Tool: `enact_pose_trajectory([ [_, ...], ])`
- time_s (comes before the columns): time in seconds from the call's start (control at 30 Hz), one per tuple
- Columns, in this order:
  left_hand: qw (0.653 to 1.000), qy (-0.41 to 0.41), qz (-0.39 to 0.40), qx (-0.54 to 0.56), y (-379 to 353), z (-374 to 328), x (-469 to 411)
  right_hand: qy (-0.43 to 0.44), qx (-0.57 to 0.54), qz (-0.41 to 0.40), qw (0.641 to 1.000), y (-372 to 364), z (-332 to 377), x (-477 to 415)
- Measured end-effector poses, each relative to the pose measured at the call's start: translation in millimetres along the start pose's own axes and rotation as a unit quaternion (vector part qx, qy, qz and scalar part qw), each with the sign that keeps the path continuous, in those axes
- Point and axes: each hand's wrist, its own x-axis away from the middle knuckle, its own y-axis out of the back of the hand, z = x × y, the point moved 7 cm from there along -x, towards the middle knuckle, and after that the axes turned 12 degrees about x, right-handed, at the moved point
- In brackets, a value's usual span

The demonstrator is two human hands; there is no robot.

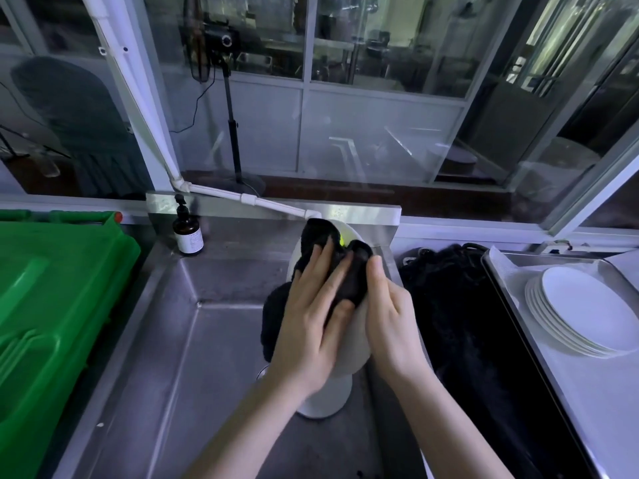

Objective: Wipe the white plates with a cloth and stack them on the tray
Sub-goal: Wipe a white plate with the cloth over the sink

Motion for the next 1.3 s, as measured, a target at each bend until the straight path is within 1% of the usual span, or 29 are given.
enact_pose_trajectory([
  [0.1, 0.995, 0.080, -0.042, 0.031, 18, 20, -17, 0.000, 0.030, -0.002, 1.000, -2, -5, 8],
  [0.13, 0.995, 0.088, -0.045, 0.027, 20, 22, -18, -0.009, 0.025, 0.001, 1.000, -2, -9, 9],
  [0.17, 0.996, 0.076, -0.037, 0.005, 19, 19, -15, -0.020, 0.012, -0.002, 1.000, -1, -12, 9],
  [0.23, 0.998, 0.010, -0.001, -0.059, 7, 4, -2, -0.033, -0.027, 0.001, 0.999, 1, -16, 3],
  [0.3, 0.995, -0.043, 0.033, -0.089, -6, -8, 11, -0.041, -0.053, 0.017, 0.998, 0, -18, -4],
  [0.37, 0.995, -0.038, 0.035, -0.087, -6, -7, 6, -0.048, -0.049, 0.014, 0.998, -1, -16, -4],
  [0.4, 0.996, -0.018, 0.025, -0.082, -2, -2, -1, -0.054, -0.042, 0.011, 0.998, -1, -18, -3],
  [0.47, 0.997, 0.051, -0.002, -0.056, 10, 12, -19, -0.070, -0.025, 0.004, 0.997, -2, -19, 5],
  [0.57, 0.987, 0.149, -0.047, 0.034, 28, 39, -27, -0.046, -0.020, 0.026, 0.998, 1, -14, 18],
  [0.63, 0.981, 0.168, -0.060, 0.071, 36, 50, -16, -0.058, -0.051, 0.031, 0.996, 11, -17, 23],
  [0.7, 0.986, 0.141, -0.054, 0.067, 39, 50, -2, -0.090, -0.093, 0.025, 0.991, 22, -24, 23],
  [0.77, 0.994, 0.096, -0.037, 0.039, 35, 40, 6, -0.108, -0.117, 0.038, 0.987, 27, -27, 21],
  [0.83, 0.999, 0.042, 0.012, -0.012, 24, 27, 4, -0.118, -0.115, 0.052, 0.985, 26, -32, 17],
  [0.9, 0.996, -0.001, 0.074, -0.055, 11, 15, -2, -0.120, -0.099, 0.061, 0.986, 20, -31, 16],
  [0.97, 0.991, -0.016, 0.113, -0.071, 6, 10, -11, -0.126, -0.101, 0.060, 0.985, 18, -31, 15],
  [1.0, 0.990, -0.017, 0.119, -0.073, 6, 10, -16, -0.129, -0.110, 0.057, 0.984, 19, -31, 14],
  [1.07, 0.992, -0.011, 0.105, -0.064, 12, 11, -24, -0.134, -0.126, 0.048, 0.982, 26, -31, 12],
  [1.1, 0.995, 0.003, 0.083, -0.046, 18, 15, -26, -0.137, -0.133, 0.035, 0.981, 32, -32, 11],
  [1.17, 0.998, 0.061, 0.019, 0.017, 34, 27, -21, -0.144, -0.159, 0.007, 0.977, 47, -34, 8],
  [1.23, 0.991, 0.111, -0.025, 0.073, 42, 36, -5, -0.148, -0.188, -0.018, 0.971, 60, -36, 4],
  [1.3, 0.991, 0.105, -0.032, 0.070, 33, 30, 11, -0.155, -0.216, -0.032, 0.963, 64, -40, 0],
])
